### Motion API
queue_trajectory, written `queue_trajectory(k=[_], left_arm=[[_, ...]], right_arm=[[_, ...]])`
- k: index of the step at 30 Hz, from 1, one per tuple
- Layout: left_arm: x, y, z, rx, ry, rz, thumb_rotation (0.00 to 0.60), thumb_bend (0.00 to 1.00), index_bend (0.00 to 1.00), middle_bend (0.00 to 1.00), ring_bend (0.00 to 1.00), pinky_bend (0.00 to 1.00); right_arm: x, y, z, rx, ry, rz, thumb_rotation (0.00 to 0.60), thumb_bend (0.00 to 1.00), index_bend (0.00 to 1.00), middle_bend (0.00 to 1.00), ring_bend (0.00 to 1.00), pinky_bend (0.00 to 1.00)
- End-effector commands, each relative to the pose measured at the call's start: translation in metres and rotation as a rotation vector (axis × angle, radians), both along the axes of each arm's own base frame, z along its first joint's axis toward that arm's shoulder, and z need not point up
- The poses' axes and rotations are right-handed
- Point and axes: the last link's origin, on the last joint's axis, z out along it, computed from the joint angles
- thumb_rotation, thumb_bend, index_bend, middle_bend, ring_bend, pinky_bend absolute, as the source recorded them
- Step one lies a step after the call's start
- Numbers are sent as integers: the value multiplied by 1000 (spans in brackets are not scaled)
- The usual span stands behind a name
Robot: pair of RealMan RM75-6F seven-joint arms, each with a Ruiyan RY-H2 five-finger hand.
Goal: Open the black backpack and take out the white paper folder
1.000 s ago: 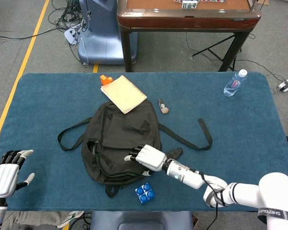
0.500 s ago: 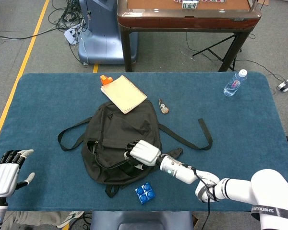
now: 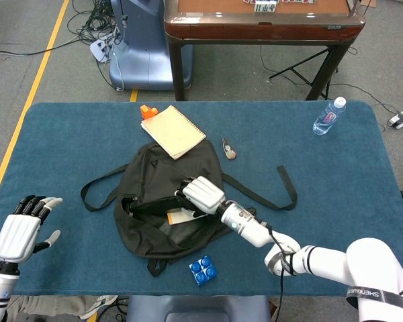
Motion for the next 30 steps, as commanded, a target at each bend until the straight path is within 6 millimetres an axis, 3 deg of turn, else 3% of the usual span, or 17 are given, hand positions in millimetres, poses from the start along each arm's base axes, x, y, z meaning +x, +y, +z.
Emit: queue_trajectory(k=[1, 11, 22, 30], left_arm=[[24, 14, 2, -28, -16, -108, 600, 261, 287, 256, 199, 131], [87, 44, -25, -223, -162, -368, 600, 260, 376, 322, 288, 179], [146, 75, -101, -470, -174, -541, 600, 261, 429, 378, 335, 227], [164, 101, -149, -528, -93, -586, 600, 261, 430, 381, 338, 238]], right_arm=[[6, -13, 7, -40, -28, -24, 600, 387, 782, 506, 326, 308], [16, -49, 39, -170, -50, -101, 600, 387, 789, 509, 333, 318], [10, -60, 50, -236, -53, -204, 600, 386, 789, 509, 333, 320], [6, -65, 60, -229, -62, -259, 600, 386, 789, 509, 333, 321]])
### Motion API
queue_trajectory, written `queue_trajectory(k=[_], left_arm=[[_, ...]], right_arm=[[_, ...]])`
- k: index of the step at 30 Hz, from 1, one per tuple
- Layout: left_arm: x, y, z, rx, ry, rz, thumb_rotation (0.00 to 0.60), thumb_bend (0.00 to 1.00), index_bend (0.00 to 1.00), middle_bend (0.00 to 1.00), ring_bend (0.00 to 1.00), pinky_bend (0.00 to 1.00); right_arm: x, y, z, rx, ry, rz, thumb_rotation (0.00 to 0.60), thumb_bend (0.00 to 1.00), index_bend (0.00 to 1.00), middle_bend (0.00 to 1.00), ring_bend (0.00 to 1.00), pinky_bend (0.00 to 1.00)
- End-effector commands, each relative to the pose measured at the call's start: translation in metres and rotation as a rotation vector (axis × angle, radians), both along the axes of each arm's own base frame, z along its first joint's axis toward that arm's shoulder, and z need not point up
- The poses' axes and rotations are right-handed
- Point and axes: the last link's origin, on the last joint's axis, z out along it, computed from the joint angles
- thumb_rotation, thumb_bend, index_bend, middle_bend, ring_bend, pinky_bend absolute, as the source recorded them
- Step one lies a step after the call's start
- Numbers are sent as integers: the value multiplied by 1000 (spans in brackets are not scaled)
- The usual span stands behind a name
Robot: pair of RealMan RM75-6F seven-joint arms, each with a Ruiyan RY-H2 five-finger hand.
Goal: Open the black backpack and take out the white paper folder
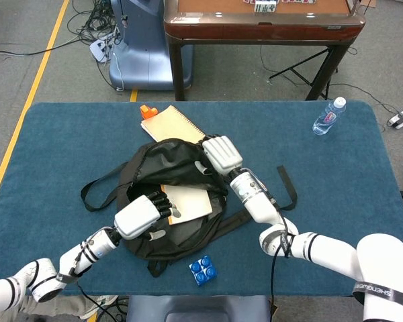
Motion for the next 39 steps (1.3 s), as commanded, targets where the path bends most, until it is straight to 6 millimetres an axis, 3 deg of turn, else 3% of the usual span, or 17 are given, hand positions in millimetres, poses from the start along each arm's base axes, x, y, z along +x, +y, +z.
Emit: queue_trajectory(k=[1, 8, 16, 30, 39], left_arm=[[10, 14, -22, -5, 46, -43, 600, 261, 430, 381, 338, 239], [12, 28, -47, 29, 134, -120, 600, 261, 418, 381, 338, 239], [-3, 41, -63, 78, 228, -152, 600, 260, 382, 381, 328, 239], [-30, 49, -55, 108, 288, -112, 600, 261, 314, 376, 310, 239], [-40, 46, -60, 123, 277, -91, 600, 259, 239, 347, 288, 239]], right_arm=[[-1, -2, 3, 4, -2, -17, 600, 386, 789, 509, 333, 322], [-4, -4, 1, 18, 3, -46, 600, 387, 789, 509, 334, 322], [-9, -4, -1, 28, 12, -56, 600, 387, 789, 509, 333, 321], [-11, -26, -4, 30, 13, -115, 600, 386, 789, 508, 333, 322], [-8, -28, -10, 41, 15, -114, 600, 384, 789, 508, 333, 322]])
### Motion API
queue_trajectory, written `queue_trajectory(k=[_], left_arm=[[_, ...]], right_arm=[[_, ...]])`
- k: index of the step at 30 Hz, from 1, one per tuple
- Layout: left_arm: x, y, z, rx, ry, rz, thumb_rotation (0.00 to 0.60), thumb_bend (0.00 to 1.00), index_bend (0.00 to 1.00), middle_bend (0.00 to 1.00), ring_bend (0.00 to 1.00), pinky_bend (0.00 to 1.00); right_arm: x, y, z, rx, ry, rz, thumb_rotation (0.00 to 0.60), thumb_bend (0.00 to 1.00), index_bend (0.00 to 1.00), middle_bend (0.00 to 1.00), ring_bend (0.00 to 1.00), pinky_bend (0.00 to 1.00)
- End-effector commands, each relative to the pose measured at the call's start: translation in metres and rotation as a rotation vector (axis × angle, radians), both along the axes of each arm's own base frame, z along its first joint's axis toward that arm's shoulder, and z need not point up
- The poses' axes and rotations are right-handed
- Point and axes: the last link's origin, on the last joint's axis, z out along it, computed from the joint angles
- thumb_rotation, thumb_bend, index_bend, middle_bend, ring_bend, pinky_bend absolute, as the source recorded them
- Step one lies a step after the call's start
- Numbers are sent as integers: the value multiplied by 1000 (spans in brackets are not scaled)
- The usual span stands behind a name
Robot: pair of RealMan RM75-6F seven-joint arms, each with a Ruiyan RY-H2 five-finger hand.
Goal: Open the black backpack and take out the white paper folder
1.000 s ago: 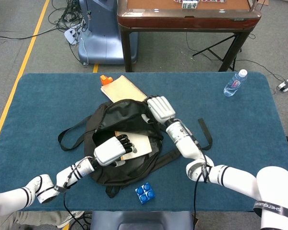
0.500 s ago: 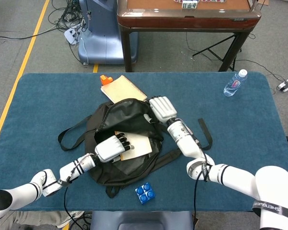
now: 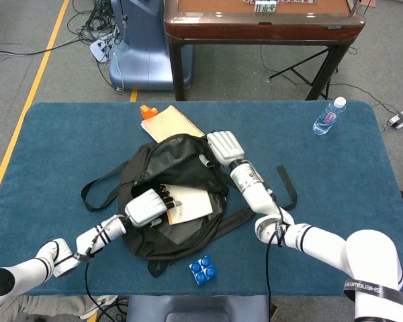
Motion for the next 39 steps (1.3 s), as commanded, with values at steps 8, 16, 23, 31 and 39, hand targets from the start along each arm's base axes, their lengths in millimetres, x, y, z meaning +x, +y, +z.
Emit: queue_trajectory(k=[8, 16, 23, 31, 39], left_arm=[[-7, -2, -10, 39, -22, -22, 600, 258, 201, 300, 261, 239], [-19, -5, -7, 44, -36, -14, 600, 244, 72, 165, 169, 210], [-19, -12, -15, 23, -60, 2, 600, 239, 65, 159, 165, 205], [-8, -11, -23, 15, -94, 18, 600, 238, 81, 159, 169, 205], [0, -10, -31, 2, -123, 55, 600, 238, 111, 159, 169, 205]], right_arm=[[-4, -3, -2, -1, 13, -14, 600, 375, 789, 508, 333, 322], [-8, -4, -7, 9, 23, -25, 600, 372, 789, 508, 333, 322], [-10, -3, -10, 13, 26, -30, 600, 372, 789, 508, 333, 322], [-14, -2, -10, 10, 32, -34, 600, 372, 789, 508, 333, 322], [-17, -3, -8, 5, 30, -43, 600, 372, 789, 508, 333, 322]])
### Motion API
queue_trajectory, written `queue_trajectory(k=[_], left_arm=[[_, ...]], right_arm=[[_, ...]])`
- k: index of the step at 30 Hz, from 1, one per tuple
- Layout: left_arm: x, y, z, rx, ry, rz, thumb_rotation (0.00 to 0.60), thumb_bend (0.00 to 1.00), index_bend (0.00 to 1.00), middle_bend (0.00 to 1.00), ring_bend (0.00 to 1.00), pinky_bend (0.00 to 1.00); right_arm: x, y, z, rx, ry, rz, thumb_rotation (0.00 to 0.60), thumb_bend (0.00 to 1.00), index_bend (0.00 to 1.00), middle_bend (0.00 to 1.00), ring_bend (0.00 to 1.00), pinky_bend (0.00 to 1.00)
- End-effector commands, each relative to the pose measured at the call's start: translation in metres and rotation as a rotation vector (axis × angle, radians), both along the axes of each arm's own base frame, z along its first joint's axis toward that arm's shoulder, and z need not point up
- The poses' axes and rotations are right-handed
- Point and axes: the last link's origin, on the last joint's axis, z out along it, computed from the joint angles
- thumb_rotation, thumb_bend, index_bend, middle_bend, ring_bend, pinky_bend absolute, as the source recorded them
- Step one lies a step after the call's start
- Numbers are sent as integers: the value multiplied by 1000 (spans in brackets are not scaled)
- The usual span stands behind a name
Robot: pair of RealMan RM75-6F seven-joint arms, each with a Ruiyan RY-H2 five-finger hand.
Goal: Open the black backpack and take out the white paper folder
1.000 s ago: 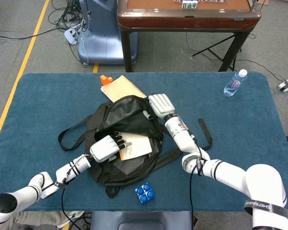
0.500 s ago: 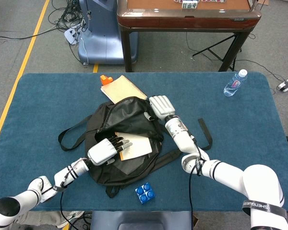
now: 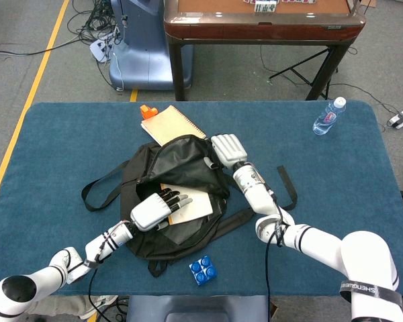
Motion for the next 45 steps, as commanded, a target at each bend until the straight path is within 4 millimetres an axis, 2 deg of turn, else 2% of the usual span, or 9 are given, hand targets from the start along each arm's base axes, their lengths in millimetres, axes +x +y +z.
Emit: queue_trajectory(k=[1, 10, 15, 21, 29, 33, 36, 40, 45], left_arm=[[3, 0, -3, -13, -19, 28, 600, 238, 113, 159, 169, 205], [13, 4, -11, -17, -87, 99, 600, 230, 169, 160, 188, 206], [17, 6, -14, -42, -123, 146, 600, 237, 261, 186, 226, 207], [24, 9, -15, -27, -180, 156, 600, 436, 382, 259, 292, 207], [26, 12, -14, -6, -234, 153, 600, 589, 574, 375, 384, 238], [25, 11, -9, 9, -303, 156, 600, 628, 712, 483, 449, 272], [23, 10, -4, 7, -353, 164, 600, 642, 761, 562, 487, 301], [19, 8, 9, 9, -415, 160, 600, 643, 771, 642, 530, 319], [12, 5, 28, 12, -498, 170, 600, 643, 771, 665, 545, 344]], right_arm=[[-1, 0, 1, -2, -2, -3, 600, 372, 789, 508, 333, 322], [-4, 0, 2, -6, -4, -11, 600, 373, 789, 508, 333, 322], [-4, -1, 1, -9, -7, -16, 600, 373, 789, 508, 333, 322], [-5, -2, 1, -12, -8, -23, 600, 373, 789, 508, 335, 322], [-8, -6, 2, -15, -13, -37, 600, 372, 789, 508, 336, 321], [-11, -7, 3, -15, -14, -44, 600, 372, 789, 508, 337, 322], [-13, -8, 3, -9, -20, -48, 600, 373, 789, 508, 337, 322], [-14, -8, 4, -2, -29, -47, 600, 372, 789, 508, 337, 322], [-14, -9, 4, 14, -43, -48, 600, 371, 789, 508, 336, 322]])
